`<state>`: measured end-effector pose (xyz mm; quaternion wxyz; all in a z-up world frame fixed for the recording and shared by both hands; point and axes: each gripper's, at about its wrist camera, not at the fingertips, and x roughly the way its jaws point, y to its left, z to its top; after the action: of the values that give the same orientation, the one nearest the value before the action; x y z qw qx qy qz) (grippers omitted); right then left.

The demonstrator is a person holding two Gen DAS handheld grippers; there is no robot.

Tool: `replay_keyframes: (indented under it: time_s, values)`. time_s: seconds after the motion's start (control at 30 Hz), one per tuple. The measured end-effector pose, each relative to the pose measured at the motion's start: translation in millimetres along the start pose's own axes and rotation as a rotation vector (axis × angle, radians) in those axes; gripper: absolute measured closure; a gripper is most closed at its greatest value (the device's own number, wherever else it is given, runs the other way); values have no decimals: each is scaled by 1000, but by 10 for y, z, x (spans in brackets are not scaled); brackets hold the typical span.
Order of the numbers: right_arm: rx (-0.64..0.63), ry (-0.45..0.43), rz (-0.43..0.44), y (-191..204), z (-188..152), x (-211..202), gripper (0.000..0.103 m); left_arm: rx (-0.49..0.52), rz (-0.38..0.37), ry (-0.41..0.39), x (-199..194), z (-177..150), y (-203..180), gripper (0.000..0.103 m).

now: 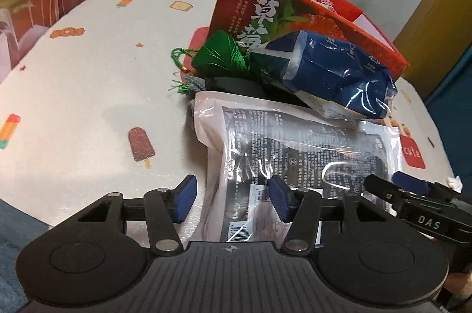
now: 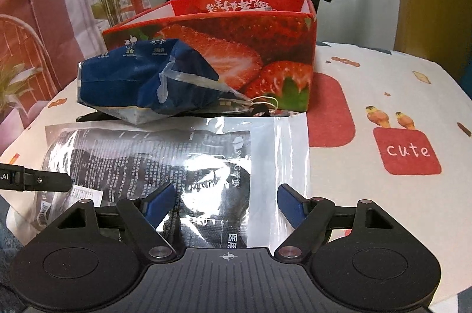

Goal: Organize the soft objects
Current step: 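Close the left gripper on the clear bag while the right gripper grips its other edge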

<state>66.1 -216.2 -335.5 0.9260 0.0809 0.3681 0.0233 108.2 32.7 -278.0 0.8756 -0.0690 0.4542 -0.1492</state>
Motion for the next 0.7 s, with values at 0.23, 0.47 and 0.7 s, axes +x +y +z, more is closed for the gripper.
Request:
replay_keyframes:
  time_s: [0.23, 0.47, 0.7]
  values:
    - [16, 6, 11, -39, -13, 39, 28, -9, -39, -8, 14, -9, -16, 57]
    - [22, 2, 8, -47, -14, 50, 25, -24, -49, -7, 42, -18, 15, 57]
    - [53, 1, 23, -112, -29, 80, 22, -23, -47, -7, 68, -38, 35, 56]
